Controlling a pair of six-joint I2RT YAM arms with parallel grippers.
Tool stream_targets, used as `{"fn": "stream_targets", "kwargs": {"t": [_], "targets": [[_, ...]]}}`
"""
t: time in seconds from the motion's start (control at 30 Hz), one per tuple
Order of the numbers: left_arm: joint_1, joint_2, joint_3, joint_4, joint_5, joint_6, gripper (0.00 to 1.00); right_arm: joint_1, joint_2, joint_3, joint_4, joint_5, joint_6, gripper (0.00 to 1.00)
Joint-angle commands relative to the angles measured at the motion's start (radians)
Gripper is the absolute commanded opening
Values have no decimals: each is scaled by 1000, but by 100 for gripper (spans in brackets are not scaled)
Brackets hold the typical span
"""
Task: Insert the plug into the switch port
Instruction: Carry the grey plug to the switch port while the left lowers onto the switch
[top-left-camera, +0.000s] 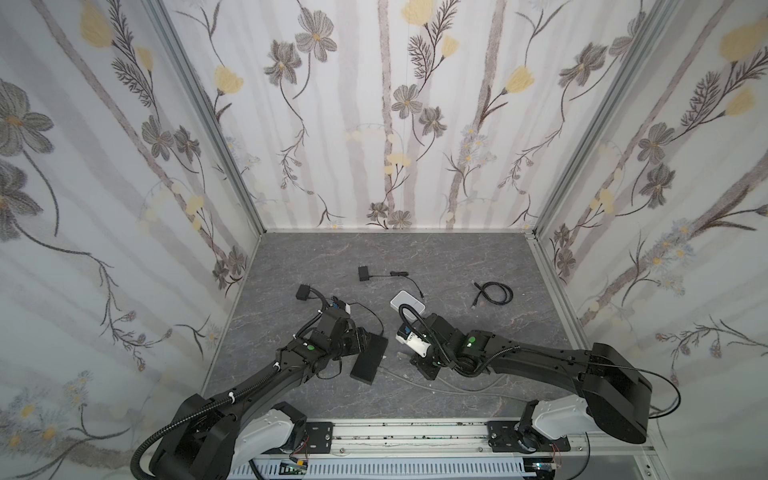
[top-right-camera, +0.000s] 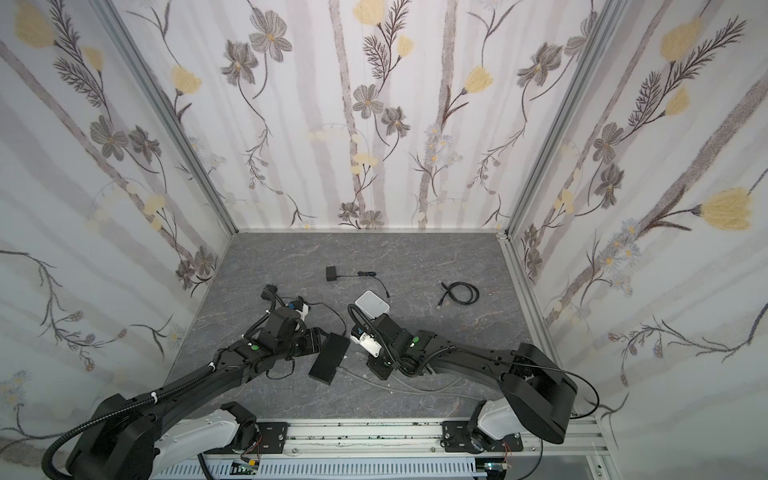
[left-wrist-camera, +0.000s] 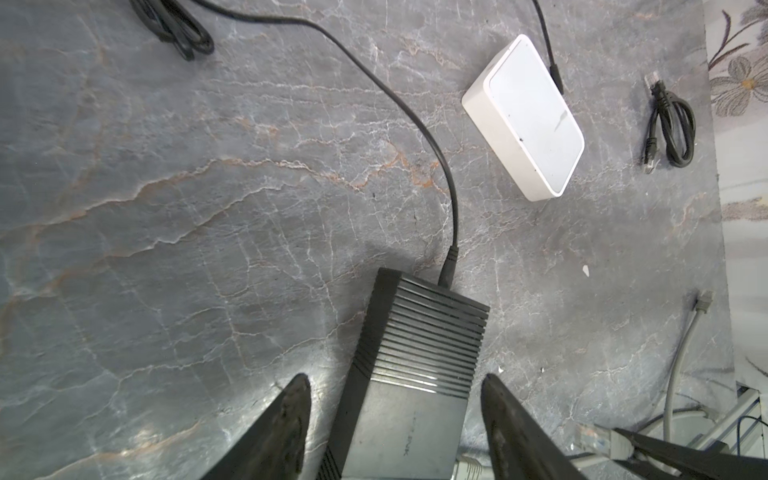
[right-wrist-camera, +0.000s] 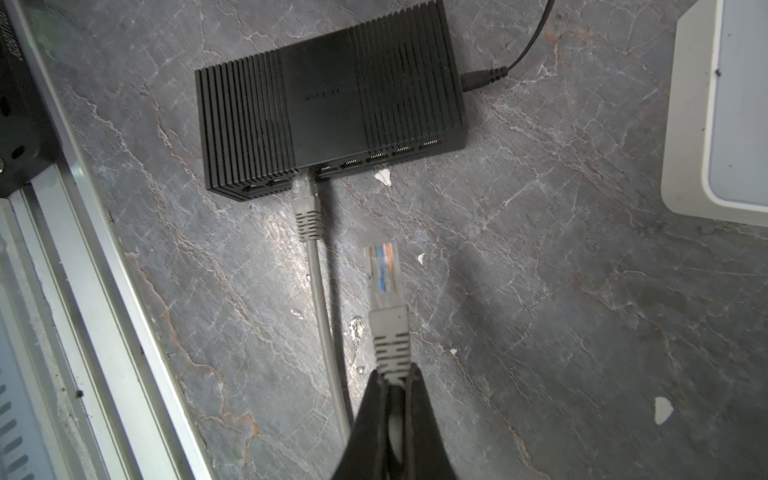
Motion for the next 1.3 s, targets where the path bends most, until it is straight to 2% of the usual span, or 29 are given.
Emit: {"fn": "stream_targets", "kwargs": {"t": [0.0, 0.33, 0.63, 0.97, 1.27], "targets": [[3, 15, -19, 62, 18, 16, 65, 6, 67, 41, 9, -16, -15, 0], [8, 150, -14, 154, 95, 30, 60, 14, 221, 111, 103, -45, 31, 0], [8, 209, 17, 165, 141, 59, 59, 27, 251, 105, 163, -43, 55, 0], [9, 248, 8, 197, 195, 57, 49, 27, 245, 113, 180, 9, 55, 0], [8, 237, -1, 199, 214, 69, 51, 27, 259, 114, 211, 10, 50, 0]]}}
